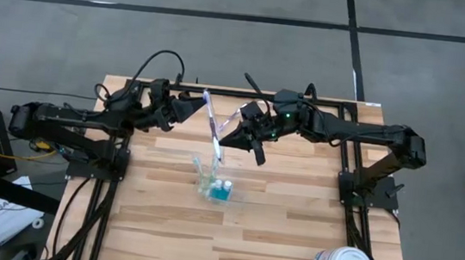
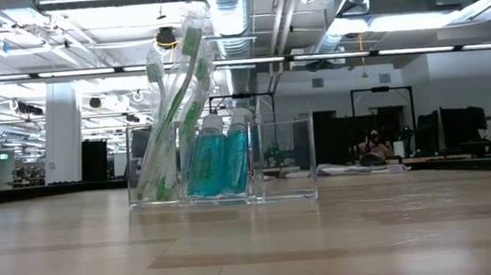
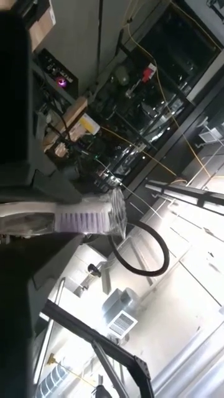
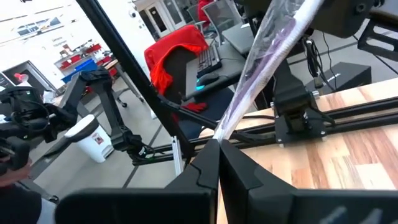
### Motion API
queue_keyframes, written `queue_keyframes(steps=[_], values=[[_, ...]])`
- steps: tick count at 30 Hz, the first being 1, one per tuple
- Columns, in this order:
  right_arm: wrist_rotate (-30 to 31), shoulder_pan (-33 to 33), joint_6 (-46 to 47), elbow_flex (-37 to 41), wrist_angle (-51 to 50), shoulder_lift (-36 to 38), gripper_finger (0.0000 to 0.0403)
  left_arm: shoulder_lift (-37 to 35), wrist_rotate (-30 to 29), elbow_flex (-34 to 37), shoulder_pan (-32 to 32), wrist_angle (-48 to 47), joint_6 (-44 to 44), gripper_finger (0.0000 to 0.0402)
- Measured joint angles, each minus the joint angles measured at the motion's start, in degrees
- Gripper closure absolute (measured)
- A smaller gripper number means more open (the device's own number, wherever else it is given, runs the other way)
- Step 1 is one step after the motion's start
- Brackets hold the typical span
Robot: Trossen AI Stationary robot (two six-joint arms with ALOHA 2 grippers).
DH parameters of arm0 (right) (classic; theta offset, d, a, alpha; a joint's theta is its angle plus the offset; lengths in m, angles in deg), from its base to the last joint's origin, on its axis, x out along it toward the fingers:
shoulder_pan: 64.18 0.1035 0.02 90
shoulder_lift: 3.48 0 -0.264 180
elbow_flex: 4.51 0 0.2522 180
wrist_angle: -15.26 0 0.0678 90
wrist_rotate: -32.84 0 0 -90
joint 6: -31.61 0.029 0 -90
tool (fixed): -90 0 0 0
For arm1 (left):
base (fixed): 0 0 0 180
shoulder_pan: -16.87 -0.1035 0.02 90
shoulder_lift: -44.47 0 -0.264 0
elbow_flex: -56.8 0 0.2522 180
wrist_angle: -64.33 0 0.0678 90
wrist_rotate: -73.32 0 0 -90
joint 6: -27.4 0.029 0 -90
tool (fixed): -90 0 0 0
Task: Pick & Place toothbrushing station
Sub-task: Put the purple toothbrush into the transparent organizer
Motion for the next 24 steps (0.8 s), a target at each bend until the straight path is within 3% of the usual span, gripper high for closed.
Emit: queue_keyframes(steps=[6, 12, 24], values=[[0.0, 0.0, 0.0, 0.0, 0.0, 0.0, 0.0403, 0.0, 0.8, 0.0, -0.8, -0.1, 1.4, 0.0391], [-0.2, -0.5, 1.5, 0.0, 0.2, 0.0, 0.0388, 0.0, 1.5, 0.0, -0.8, -0.2, 3.6, 0.0399], [-5.8, -5.7, 7.3, 0.1, 4.2, 0.0, 0.0192, 0.0, 7.5, 0.0, -2.4, -1.3, 4.2, 0.0401]])
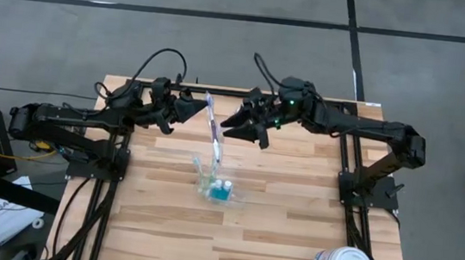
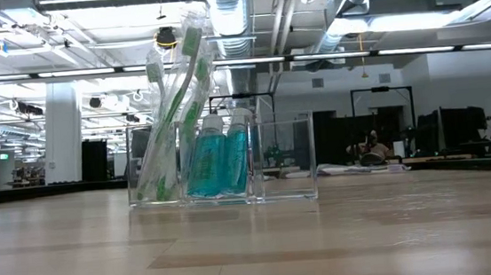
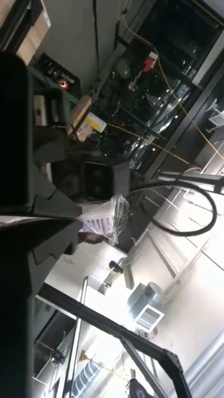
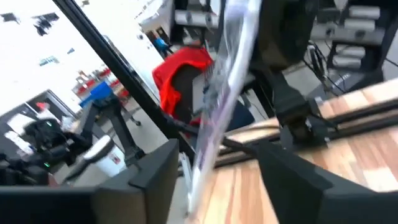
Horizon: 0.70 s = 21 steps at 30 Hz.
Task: Pick & Place toothbrushing station
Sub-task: Put the purple toothbrush into the transparent organizer
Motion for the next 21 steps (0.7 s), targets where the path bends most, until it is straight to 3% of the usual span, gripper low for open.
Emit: queue_keyframes(steps=[6, 16, 21], values=[[-0.6, -1.1, 2.2, 0.0, 3.4, 0.0, 0.0171, 0.0, 0.3, 0.0, 0.0, -3.6, -0.1, 0.0401], [-0.9, -1.5, 4.9, 0.0, 5.1, -1.4, 0.0233, 2.7, 0.3, -0.2, 0.0, -3.1, -1.2, 0.0401], [-3.7, -1.5, 8.8, 0.0, 11.8, -4.9, 0.025, 7.3, 4.0, -4.4, 0.0, -2.1, -0.6, 0.0401]])
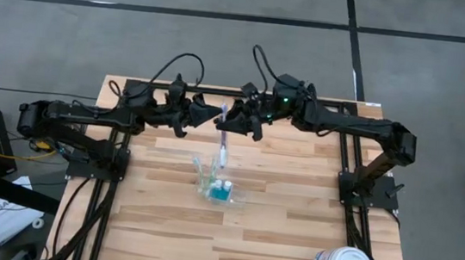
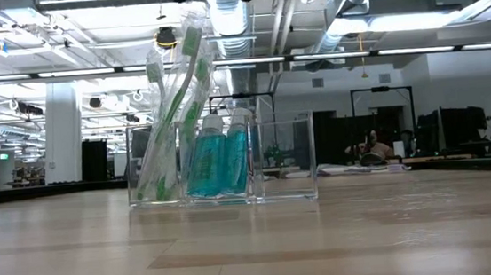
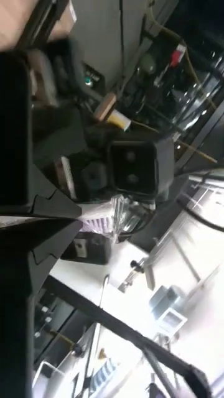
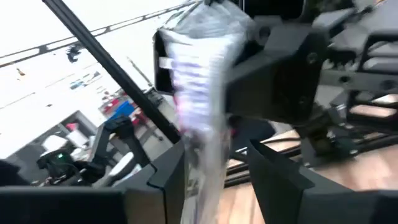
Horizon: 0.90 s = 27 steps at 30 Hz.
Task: Pick & Place toothbrushing station
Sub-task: Put the purple toothbrush into the transparent organizer
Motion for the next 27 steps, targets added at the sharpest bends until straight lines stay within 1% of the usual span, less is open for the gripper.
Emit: queue_keyframes(steps=[4, 8, 11, 15, 19, 22, 24, 27], values=[[-0.7, -0.3, 0.7, -0.9, 1.4, -0.7, 0.0265, 1.6, 3.3, -1.2, -1.3, -0.1, 0.1, 0.0401], [-0.8, -1.2, -0.4, -2.4, 1.1, -0.4, 0.0297, 0.9, 5.4, -1.3, -2.6, -0.1, -0.3, 0.0401], [-2.2, -2.3, -0.5, -3.2, 0.5, 0.0, 0.0316, 0.2, 5.9, -1.3, -3.4, 0.1, -0.4, 0.0401], [-4.1, -3.4, -0.5, -3.2, -0.2, 0.0, 0.0317, -0.7, 7.1, -1.3, -4.4, 0.0, -0.4, 0.0401], [-4.2, -3.6, -0.9, -3.2, -0.2, 0.0, 0.0312, -1.0, 6.9, -1.2, -4.4, -0.2, -0.4, 0.0401], [-4.0, -3.6, -1.6, -3.2, -0.2, 0.0, 0.0318, -0.9, 6.9, -1.2, -4.4, -0.2, -0.4, 0.0401], [-4.0, -3.6, -2.6, -3.2, -0.4, 0.0, 0.0334, -0.9, 6.9, -1.2, -4.4, -0.2, -0.4, 0.0401], [-3.9, -3.6, -5.2, -3.2, -1.4, 0.0, 0.0379, -0.9, 7.0, -1.2, -4.4, -0.3, -0.4, 0.0401]])
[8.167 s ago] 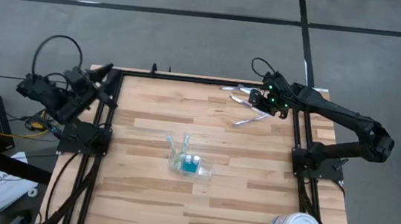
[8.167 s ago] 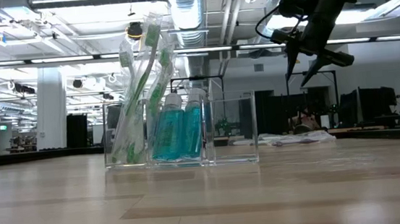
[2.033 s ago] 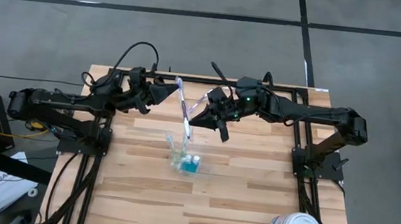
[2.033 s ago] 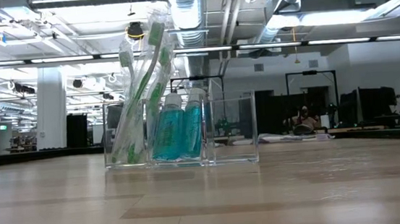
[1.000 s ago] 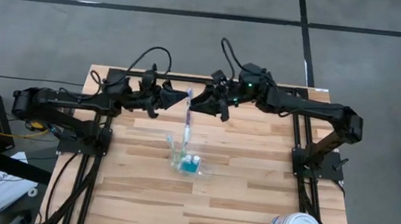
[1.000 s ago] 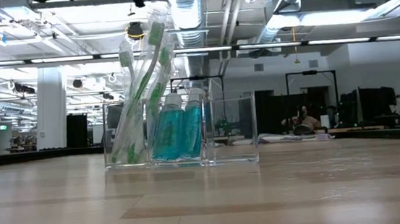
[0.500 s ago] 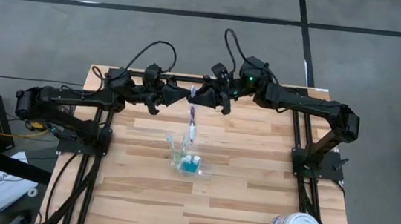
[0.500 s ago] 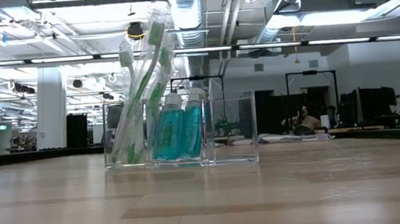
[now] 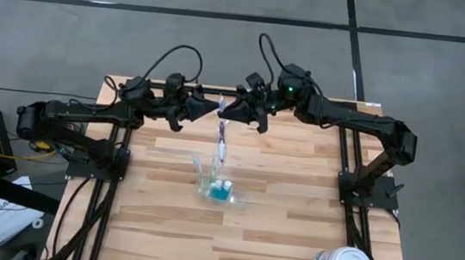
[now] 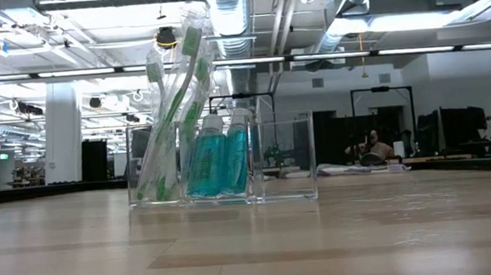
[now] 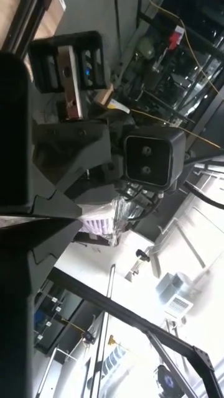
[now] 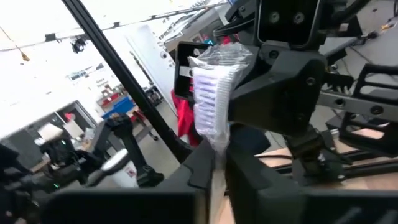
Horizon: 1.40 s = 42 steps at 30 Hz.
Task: Pick & Place toothbrushing station
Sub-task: Put the purple toothbrush into the transparent organizer
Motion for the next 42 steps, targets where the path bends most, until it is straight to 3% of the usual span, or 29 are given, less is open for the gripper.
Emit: queue_keyframes(steps=[8, 14, 20, 24, 28, 32, 36, 42], values=[[0.1, 0.2, -4.7, 0.0, -0.9, 0.0, 0.0396, -0.5, 0.4, 0.1, -1.6, -0.2, 2.5, 0.0393], [-0.6, -0.5, -8.3, 0.0, -4.7, 0.9, 0.0398, -4.7, 4.7, 0.1, -7.9, 0.5, 3.2, 0.0345], [3.2, -1.6, -15.4, 0.0, -20.2, 6.1, 0.0401, -10.6, 10.2, 0.0, -16.5, -4.2, 2.9, 0.0299], [13.3, 1.2, -21.1, 0.6, -32.6, 11.1, 0.0401, -14.0, 12.3, 0.0, -20.6, -9.7, 2.8, 0.0288], [24.9, 6.4, -18.5, 5.3, -34.2, 15.7, 0.0402, -15.2, 14.7, 0.0, -22.8, -12.6, 2.8, 0.029], [38.5, 11.8, -10.0, 13.2, -30.6, 18.7, 0.0402, -14.7, 16.2, 0.0, -23.3, -12.5, 1.4, 0.0295], [50.2, 16.4, -3.8, 22.1, -20.2, 19.6, 0.0402, -13.6, 17.4, 0.0, -23.2, -12.7, 1.2, 0.0295], [63.2, 20.7, -0.4, 30.3, -7.4, 17.4, 0.0403, -12.6, 19.9, 0.1, -23.2, -12.9, 0.8, 0.0298]])
